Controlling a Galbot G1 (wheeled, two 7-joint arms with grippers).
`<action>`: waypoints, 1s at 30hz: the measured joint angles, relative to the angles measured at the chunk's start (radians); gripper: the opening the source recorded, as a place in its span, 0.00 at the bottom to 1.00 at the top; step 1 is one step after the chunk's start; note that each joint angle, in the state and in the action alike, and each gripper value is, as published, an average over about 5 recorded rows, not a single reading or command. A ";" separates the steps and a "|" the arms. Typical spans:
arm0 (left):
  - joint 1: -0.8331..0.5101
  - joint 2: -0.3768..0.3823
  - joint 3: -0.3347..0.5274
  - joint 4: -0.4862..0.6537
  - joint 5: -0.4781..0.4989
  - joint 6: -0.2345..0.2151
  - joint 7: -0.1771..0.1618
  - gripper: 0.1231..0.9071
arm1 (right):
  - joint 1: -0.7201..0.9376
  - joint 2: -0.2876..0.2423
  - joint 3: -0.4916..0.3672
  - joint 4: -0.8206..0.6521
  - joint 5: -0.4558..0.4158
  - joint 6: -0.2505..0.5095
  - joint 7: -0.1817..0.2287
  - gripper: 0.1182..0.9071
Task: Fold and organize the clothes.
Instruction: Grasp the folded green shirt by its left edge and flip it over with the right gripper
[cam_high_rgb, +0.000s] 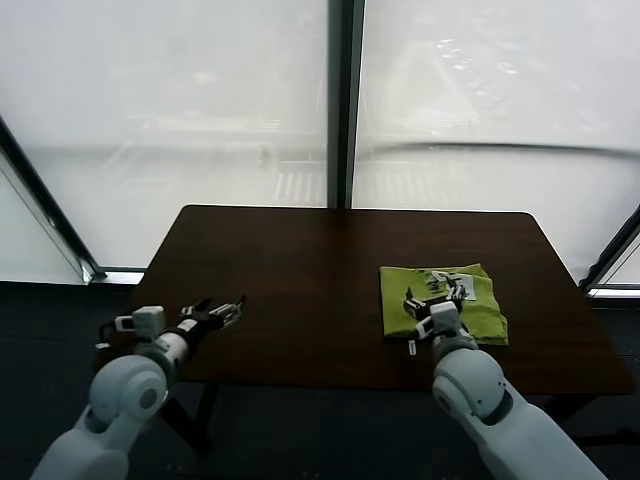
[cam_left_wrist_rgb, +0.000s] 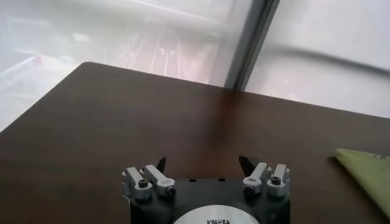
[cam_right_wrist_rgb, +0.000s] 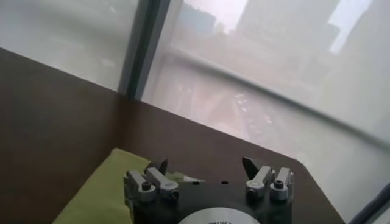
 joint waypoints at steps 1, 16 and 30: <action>0.002 0.000 -0.002 0.000 0.001 -0.001 0.000 1.00 | 0.008 0.008 -0.016 -0.008 0.000 0.000 0.000 1.00; 0.031 -0.007 -0.029 0.008 0.016 -0.011 0.020 1.00 | 0.081 0.085 -0.098 -0.169 -0.022 0.001 -0.022 1.00; 0.044 -0.005 -0.049 0.011 0.018 -0.013 0.031 1.00 | 0.115 0.115 -0.131 -0.234 -0.030 -0.028 -0.022 0.65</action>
